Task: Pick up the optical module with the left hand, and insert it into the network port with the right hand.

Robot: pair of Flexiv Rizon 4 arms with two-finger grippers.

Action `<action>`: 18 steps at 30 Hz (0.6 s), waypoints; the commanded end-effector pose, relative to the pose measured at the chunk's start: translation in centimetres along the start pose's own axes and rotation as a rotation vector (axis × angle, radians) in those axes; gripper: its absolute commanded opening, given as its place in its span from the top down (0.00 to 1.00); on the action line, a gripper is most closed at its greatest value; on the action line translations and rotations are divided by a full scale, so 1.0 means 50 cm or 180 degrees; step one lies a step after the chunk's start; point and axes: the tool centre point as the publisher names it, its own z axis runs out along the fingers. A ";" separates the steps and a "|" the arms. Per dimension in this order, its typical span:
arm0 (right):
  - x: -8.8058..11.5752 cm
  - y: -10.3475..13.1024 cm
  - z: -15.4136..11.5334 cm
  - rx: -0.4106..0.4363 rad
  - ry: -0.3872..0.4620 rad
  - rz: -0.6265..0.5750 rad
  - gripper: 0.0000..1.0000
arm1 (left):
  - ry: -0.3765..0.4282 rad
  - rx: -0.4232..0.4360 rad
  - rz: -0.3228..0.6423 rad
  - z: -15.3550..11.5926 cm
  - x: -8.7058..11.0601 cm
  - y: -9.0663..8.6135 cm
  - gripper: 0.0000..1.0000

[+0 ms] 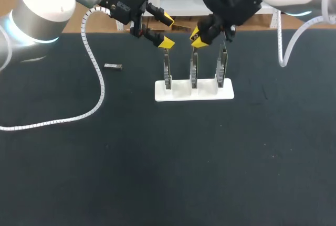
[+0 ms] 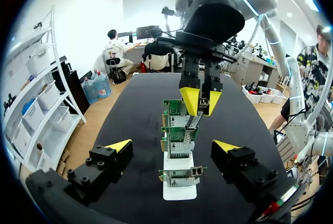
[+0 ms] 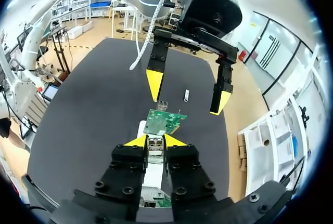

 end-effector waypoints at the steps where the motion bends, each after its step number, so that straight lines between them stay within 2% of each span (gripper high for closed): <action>1: -0.003 0.007 -0.008 0.0031 0.0010 -0.0014 1.00 | 0.0011 -0.0003 -0.0003 0.000 -0.001 -0.001 0.00; 18: 0.001 0.004 0.005 -0.0050 -0.0012 -0.0016 1.00 | 0.0011 -0.0003 -0.0003 0.000 -0.001 -0.001 0.00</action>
